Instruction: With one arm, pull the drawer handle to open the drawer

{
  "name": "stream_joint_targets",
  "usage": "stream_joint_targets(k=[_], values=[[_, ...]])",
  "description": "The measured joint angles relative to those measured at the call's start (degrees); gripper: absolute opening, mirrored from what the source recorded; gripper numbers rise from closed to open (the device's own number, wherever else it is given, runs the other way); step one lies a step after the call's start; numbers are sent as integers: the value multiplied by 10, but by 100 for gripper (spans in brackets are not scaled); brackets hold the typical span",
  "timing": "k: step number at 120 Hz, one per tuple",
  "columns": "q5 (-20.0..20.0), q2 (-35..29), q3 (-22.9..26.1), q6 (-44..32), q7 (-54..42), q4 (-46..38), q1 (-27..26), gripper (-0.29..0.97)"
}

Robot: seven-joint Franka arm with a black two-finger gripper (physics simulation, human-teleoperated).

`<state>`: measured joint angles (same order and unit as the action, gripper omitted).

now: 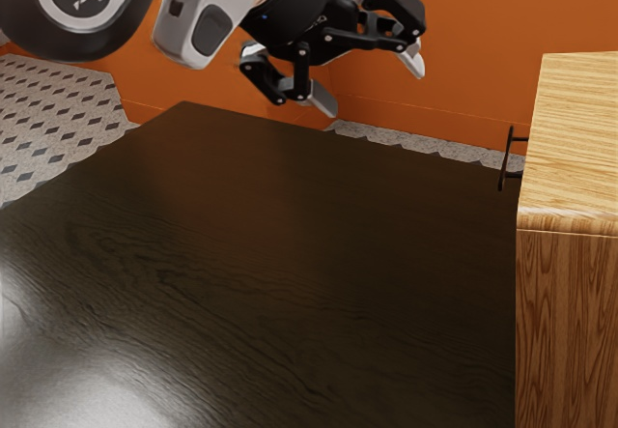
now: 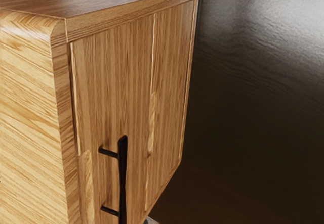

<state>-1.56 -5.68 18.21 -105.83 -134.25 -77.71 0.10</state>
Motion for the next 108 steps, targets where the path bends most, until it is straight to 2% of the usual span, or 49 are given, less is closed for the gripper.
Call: stream_joint_targets(k=[61, 108], values=[[-1, 31, 0, -26, -17, -2, -19, 68], [26, 57, 0, -43, -22, -4, -13, 68]])
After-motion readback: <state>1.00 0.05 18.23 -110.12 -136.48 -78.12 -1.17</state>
